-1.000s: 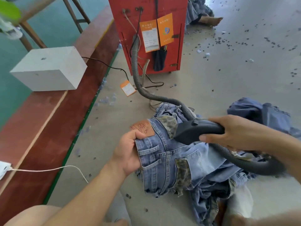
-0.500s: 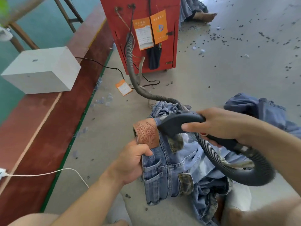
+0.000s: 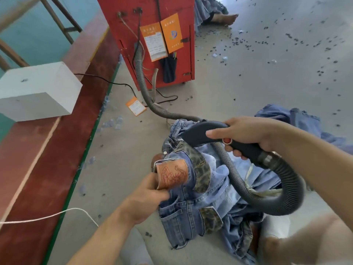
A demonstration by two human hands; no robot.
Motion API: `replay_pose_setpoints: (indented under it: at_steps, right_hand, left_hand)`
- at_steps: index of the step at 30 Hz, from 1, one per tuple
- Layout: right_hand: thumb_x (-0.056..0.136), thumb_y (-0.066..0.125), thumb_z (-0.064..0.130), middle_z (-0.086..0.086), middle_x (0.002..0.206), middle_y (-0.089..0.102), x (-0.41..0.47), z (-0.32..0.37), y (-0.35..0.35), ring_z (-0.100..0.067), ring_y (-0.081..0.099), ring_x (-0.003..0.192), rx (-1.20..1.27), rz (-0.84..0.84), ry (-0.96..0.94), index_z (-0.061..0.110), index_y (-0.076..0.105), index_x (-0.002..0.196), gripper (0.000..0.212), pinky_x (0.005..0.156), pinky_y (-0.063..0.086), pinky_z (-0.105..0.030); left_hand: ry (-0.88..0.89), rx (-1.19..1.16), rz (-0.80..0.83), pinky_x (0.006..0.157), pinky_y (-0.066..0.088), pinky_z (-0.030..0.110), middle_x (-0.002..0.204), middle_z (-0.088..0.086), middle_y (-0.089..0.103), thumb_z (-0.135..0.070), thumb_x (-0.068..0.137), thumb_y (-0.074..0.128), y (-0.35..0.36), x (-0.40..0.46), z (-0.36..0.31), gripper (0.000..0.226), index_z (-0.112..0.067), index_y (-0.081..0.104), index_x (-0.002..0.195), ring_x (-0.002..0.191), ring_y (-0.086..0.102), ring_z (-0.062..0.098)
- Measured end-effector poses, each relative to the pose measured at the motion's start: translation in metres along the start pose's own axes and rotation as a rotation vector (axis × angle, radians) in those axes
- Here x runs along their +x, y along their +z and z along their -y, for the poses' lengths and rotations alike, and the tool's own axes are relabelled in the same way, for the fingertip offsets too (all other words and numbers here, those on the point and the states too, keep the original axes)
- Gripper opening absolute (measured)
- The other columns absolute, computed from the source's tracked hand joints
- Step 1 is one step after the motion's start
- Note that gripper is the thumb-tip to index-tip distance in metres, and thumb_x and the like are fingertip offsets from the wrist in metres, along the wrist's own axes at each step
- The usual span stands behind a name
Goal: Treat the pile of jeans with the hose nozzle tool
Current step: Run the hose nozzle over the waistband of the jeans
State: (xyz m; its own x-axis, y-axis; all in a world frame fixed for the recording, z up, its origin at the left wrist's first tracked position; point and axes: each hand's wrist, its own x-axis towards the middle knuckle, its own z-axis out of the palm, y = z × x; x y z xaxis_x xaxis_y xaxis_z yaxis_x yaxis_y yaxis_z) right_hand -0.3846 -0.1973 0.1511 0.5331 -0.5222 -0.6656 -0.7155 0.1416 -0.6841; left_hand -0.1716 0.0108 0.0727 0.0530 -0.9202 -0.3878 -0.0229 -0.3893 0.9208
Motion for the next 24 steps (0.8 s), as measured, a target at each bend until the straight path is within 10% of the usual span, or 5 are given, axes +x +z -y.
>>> replay_pose_setpoints:
  at_steps: [5, 9, 14, 19, 24]
  right_hand:
    - [0.086, 0.076, 0.059, -0.003, 0.069, 0.060, -0.015, -0.001, -0.025, -0.021, 0.056, 0.055, -0.024, -0.008, -0.016, 0.018, 0.066, 0.116, 0.052, 0.053, 0.052, -0.031]
    - [0.084, 0.076, 0.060, -0.006, 0.067, 0.062, -0.018, 0.006, -0.007, -0.023, 0.058, 0.054, -0.218, 0.034, -0.036, 0.005, 0.065, 0.105, 0.060, 0.052, 0.054, -0.032]
    - [0.093, 0.069, 0.053, -0.005, 0.067, 0.064, -0.009, 0.007, -0.001, -0.020, 0.059, 0.052, -0.281, -0.231, -0.110, 0.016, 0.068, 0.099, 0.038, 0.056, 0.056, -0.037]
    - [0.083, 0.072, 0.063, -0.001, 0.060, 0.066, -0.034, 0.009, -0.008, -0.018, 0.061, 0.047, -0.357, -0.039, -0.124, 0.026, 0.070, 0.091, 0.038, 0.047, 0.053, -0.028]
    - [0.095, 0.064, 0.055, -0.001, 0.068, 0.066, -0.003, 0.004, 0.014, -0.015, 0.060, 0.050, -0.584, -0.322, -0.154, 0.018, 0.066, 0.101, 0.037, 0.048, 0.050, -0.029]
  left_hand:
    - [0.162, 0.410, 0.151, 0.102, 0.038, 0.005, 0.124, -0.046, 0.059, -0.003, 0.086, 0.046, -0.002, 0.000, -0.013, 0.071, -0.063, 0.063, 0.120, 0.121, 0.055, -0.014]
    - [0.347, 0.651, 0.200, 0.120, 0.029, 0.020, 0.150, -0.025, 0.051, 0.004, 0.089, 0.043, 0.000, 0.004, -0.009, 0.065, -0.032, 0.060, 0.140, 0.146, 0.037, -0.003]
    - [0.356, 0.808, 0.187, 0.127, 0.019, 0.026, 0.157, -0.032, 0.029, 0.000, 0.094, 0.051, -0.001, 0.009, 0.006, 0.065, -0.035, 0.051, 0.149, 0.155, 0.018, -0.001]
    - [0.346, 0.894, 0.176, 0.128, 0.010, 0.024, 0.168, -0.018, 0.022, 0.002, 0.088, 0.043, 0.002, 0.014, 0.007, 0.074, -0.031, 0.046, 0.154, 0.158, 0.005, 0.002]
    - [0.375, 0.848, 0.200, 0.123, 0.025, 0.023, 0.160, -0.017, 0.042, -0.002, 0.086, 0.048, 0.006, 0.011, 0.008, 0.063, -0.028, 0.060, 0.143, 0.152, 0.027, 0.002]
